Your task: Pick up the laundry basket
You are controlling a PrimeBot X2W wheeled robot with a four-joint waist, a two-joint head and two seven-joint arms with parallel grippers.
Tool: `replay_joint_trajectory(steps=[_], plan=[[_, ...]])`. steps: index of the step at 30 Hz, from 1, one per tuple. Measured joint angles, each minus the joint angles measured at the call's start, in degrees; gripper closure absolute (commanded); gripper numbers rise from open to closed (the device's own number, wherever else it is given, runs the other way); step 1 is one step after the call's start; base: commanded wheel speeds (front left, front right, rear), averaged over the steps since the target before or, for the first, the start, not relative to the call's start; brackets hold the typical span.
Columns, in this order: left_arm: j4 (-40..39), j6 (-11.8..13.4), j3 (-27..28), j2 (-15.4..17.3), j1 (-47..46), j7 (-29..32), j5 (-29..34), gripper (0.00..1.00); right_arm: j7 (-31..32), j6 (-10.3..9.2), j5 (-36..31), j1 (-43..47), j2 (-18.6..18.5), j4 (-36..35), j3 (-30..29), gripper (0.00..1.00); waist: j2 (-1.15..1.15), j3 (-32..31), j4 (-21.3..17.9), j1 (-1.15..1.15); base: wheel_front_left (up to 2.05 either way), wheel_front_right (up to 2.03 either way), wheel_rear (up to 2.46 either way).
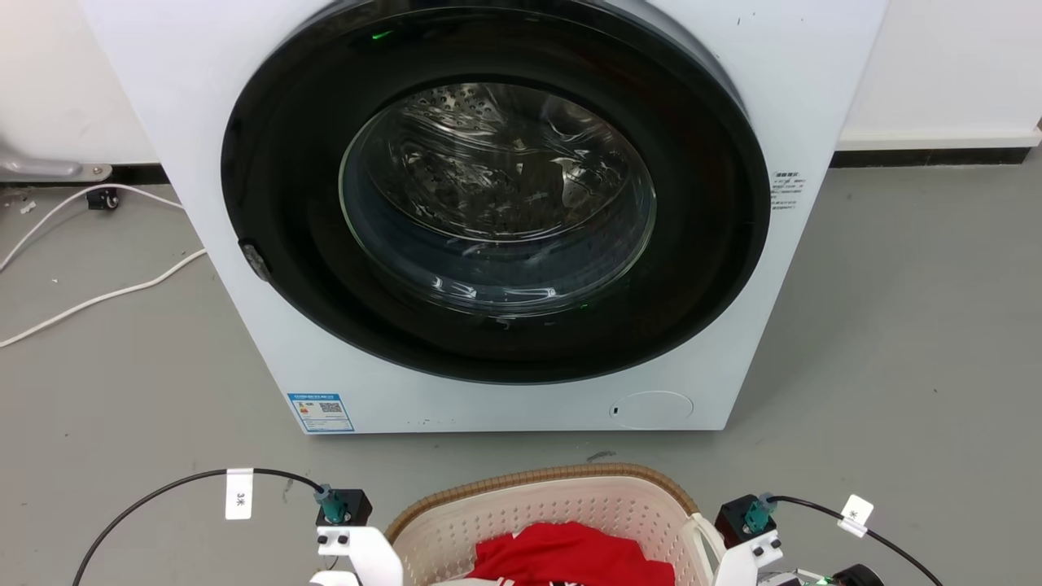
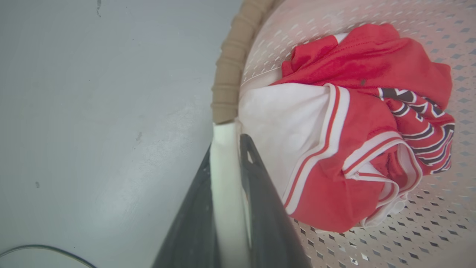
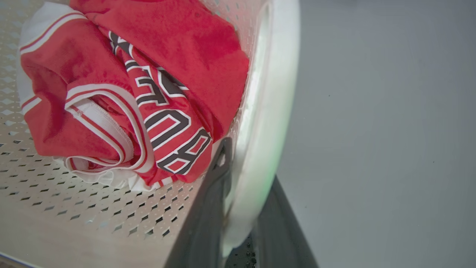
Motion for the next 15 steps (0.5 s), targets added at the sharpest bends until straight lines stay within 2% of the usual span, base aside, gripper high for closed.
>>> replay_joint_trajectory(steps=[15], plan=[[0.46, -0.01, -3.96, 0.57, 0.59, 0.45, -4.01, 1.00, 0.73, 0.01, 2.99, 0.54, -0.02, 0.08, 2.50, 1.00, 0.00, -1.15, -0.01, 0.00, 0.00, 0.00, 0.00]])
